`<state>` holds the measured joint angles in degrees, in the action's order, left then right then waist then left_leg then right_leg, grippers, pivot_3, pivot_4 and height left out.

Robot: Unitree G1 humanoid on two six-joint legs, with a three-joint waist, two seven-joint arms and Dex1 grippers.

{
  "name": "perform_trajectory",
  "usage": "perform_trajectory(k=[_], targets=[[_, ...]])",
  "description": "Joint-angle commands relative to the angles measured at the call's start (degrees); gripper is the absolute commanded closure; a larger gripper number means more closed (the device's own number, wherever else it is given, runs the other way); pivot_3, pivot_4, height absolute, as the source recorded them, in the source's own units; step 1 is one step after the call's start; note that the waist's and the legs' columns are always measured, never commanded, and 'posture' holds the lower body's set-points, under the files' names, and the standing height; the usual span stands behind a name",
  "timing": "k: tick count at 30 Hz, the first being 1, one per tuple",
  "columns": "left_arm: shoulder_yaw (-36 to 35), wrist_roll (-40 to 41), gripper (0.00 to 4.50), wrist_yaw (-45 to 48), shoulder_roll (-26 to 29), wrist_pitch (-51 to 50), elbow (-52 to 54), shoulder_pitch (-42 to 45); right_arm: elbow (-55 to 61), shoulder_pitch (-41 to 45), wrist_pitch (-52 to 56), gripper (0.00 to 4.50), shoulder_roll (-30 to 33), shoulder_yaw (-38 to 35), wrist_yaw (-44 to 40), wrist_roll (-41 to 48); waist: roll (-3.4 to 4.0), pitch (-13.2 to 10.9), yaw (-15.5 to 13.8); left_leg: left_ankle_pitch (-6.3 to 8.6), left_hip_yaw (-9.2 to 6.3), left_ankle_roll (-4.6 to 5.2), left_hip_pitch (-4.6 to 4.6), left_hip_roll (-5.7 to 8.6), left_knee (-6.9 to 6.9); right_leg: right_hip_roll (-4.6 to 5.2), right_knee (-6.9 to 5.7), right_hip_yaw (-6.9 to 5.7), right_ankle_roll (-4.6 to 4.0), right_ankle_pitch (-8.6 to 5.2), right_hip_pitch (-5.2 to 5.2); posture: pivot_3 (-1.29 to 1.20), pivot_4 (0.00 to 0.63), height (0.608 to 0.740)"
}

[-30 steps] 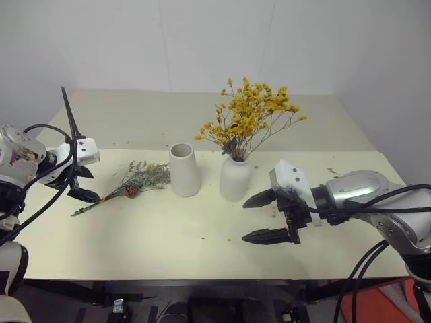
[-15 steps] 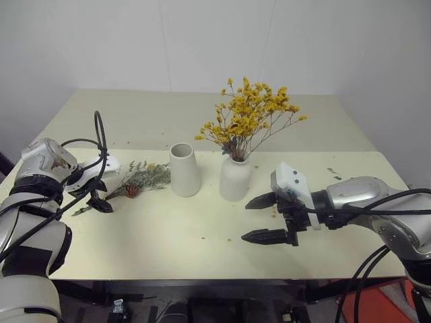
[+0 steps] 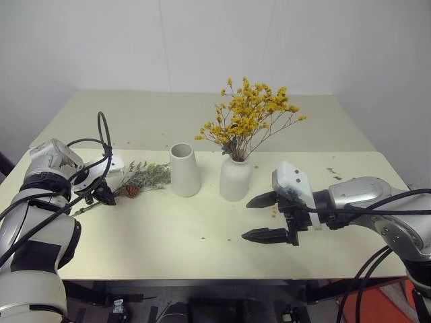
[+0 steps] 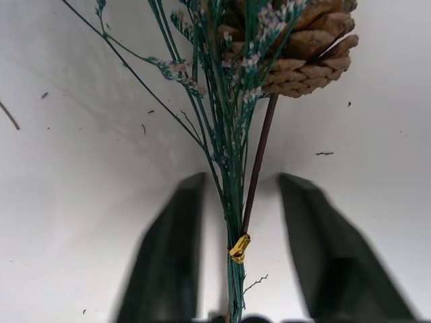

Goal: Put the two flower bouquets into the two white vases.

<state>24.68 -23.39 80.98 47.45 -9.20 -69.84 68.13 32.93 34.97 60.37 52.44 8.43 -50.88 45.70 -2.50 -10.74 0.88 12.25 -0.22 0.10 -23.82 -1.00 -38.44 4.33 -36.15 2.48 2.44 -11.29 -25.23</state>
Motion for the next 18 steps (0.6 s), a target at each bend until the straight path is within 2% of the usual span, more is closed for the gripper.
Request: perform_trajectory(k=[1, 2, 3, 10, 15, 18], targets=[[-0.6, -0.1, 4.12, 1.5, -0.1, -1.0, 0.1, -0.1, 1.3, 0.0, 0.1, 0.0, 0.5, -1.8, 0.0, 0.3, 0.0, 0.0, 0.0, 0.0, 0.0, 0.0, 0.0, 0.0, 0.0, 0.0, 0.0, 0.0, 0.0, 0.0, 0.0, 0.0, 0.15, 0.74], [-0.9, 0.2, 4.46, 1.8, -0.2, -1.2, 0.2, -0.1, 1.3, 0.1, 0.1, 0.0, 0.5, -1.8, 0.0, 0.2, 0.0, 0.0, 0.0, 0.0, 0.0, 0.0, 0.0, 0.0, 0.0, 0.0, 0.0, 0.0, -0.01, 0.0, 0.0, 0.0, 0.15, 0.74], [-1.1, 0.2, 4.49, 2.1, -0.3, -1.4, 0.4, -0.1, 1.3, 0.1, 0.1, 0.0, 0.4, -1.7, 0.0, 0.2, 0.0, 0.0, 0.0, 0.0, 0.0, 0.0, 0.0, 0.0, 0.0, 0.0, 0.0, 0.0, -0.01, 0.0, 0.0, 0.0, 0.15, 0.74], [-2.3, 0.5, 4.49, 1.6, 1.1, -1.7, 4.5, 0.0, 1.6, -0.1, -0.3, 0.0, 0.4, -1.6, 0.1, -0.1, 0.0, 0.0, 0.0, 0.0, -0.01, 0.0, -0.01, 0.0, -0.01, 0.0, 0.0, 0.0, -0.03, 0.02, 0.0, 0.0, 0.15, 0.74], [-4.5, 1.6, 4.49, 2.4, 5.4, -3.6, 12.5, -1.6, 2.5, -0.9, -0.7, 0.0, 0.6, -2.4, 0.5, -0.1, 0.0, 0.0, 0.2, 0.0, -0.04, 0.0, -0.06, 0.0, -0.02, 0.0, 0.03, -0.02, -0.04, 0.03, -0.02, 0.0, 0.15, 0.74], [-8.7, 4.5, 4.49, 1.4, 8.1, -6.8, 18.8, -2.8, 2.9, -1.2, -0.9, 0.0, 0.3, -2.9, 1.0, 0.0, 0.0, 0.0, 0.4, 0.0, -0.04, 0.0, -0.06, -0.02, -0.02, -0.01, 0.02, -0.02, -0.05, 0.04, -0.03, 0.0, 0.15, 0.74]])
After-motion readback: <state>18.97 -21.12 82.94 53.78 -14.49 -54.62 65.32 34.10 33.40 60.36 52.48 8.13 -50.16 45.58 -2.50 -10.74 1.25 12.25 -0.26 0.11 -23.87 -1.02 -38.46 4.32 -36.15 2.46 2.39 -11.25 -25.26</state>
